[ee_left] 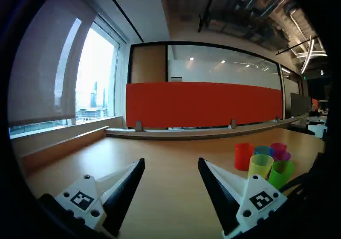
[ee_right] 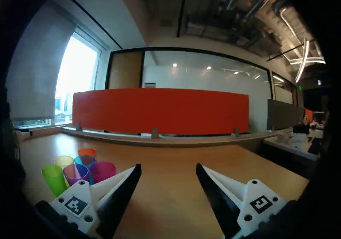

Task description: Pour water

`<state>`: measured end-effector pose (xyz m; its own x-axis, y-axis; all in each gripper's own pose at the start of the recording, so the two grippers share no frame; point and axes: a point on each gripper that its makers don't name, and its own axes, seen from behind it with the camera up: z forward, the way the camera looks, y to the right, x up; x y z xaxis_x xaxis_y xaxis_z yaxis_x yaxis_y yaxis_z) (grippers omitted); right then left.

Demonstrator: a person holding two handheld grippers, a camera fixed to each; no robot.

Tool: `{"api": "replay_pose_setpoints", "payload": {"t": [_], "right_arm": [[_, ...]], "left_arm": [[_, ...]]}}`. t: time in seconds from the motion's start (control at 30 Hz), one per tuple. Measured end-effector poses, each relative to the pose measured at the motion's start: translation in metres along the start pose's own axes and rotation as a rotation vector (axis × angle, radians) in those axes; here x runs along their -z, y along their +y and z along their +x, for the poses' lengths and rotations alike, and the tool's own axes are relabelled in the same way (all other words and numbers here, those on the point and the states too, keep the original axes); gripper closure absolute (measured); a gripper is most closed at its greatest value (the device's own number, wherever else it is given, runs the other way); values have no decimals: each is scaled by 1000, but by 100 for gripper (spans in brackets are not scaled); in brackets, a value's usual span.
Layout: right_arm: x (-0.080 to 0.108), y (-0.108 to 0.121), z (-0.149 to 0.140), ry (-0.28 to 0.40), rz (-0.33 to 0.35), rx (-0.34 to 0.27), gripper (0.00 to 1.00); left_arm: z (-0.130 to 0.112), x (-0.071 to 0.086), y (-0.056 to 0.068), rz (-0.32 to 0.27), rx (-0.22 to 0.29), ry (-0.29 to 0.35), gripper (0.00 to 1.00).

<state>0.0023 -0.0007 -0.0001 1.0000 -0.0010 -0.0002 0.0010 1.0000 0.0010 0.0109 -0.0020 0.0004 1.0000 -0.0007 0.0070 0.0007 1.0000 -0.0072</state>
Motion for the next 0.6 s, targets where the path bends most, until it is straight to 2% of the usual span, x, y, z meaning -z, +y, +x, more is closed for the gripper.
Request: {"api": "replay_pose_setpoints", "payload": {"t": [0.37,0.6], "right_arm": [[-5,-6,42,-24,36,22,0],[-14,-6,80,-40,65,-1,1]], "left_arm": [[47,-10,2,-45,-11,-10,8],[87,-17,11,-107,-24,-7,8]]}}
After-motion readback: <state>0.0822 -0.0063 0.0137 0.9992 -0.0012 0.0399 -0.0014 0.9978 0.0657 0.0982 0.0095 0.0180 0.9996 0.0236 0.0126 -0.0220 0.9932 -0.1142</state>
